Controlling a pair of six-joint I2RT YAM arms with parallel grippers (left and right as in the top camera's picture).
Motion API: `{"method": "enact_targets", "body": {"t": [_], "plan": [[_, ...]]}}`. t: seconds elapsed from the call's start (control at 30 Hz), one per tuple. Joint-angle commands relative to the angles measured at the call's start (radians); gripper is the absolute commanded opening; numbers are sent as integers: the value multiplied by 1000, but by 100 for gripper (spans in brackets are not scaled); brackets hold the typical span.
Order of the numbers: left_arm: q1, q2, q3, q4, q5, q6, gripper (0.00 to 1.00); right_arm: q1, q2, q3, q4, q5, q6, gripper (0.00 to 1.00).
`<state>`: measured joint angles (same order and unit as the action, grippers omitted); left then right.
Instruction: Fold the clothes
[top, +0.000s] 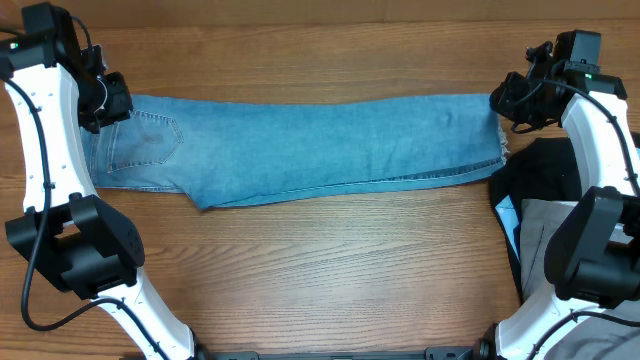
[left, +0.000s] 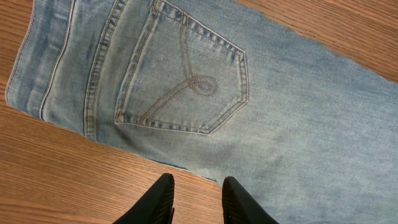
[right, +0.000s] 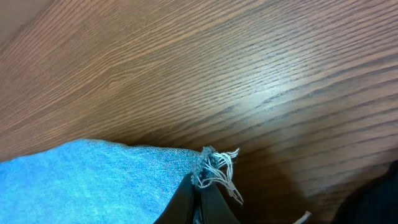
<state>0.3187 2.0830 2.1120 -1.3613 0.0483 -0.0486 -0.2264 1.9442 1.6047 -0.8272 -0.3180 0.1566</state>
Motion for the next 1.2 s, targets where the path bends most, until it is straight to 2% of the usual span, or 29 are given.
{"method": "enact_targets", "body": {"t": [0.0,0.23,0.3,0.43,0.6,0.67,0.77,0.83,0.93,1.17], "plan": [[2,-20,17,0,-6,19,30,11,-32,27,-8,3,5,5],[2,-20,17,0,-6,19,31,32,-31,26,-24,3,26,4],[2,-20,17,-2,-6,19,31,41,-31,26,-24,4,25,11],[2,-20,17,-3,-3,19,31,47,-26,25,-18,33,26,4],[2,-20,17,-3,-3,19,31,47,-14,24,-3,78,26,4],[2,-20,17,-4,-3,19,31,47,-10,24,21,152,26,8],[2,-20,17,-9,8,19,32,47,13,24,68,204,24,23],[2,-20,17,-15,24,20,32,46,40,24,92,221,25,29],[2,-20,17,-24,31,19,33,46,142,24,141,221,26,43],[2,-20,17,-30,31,20,34,46,272,24,208,232,26,43]]}}
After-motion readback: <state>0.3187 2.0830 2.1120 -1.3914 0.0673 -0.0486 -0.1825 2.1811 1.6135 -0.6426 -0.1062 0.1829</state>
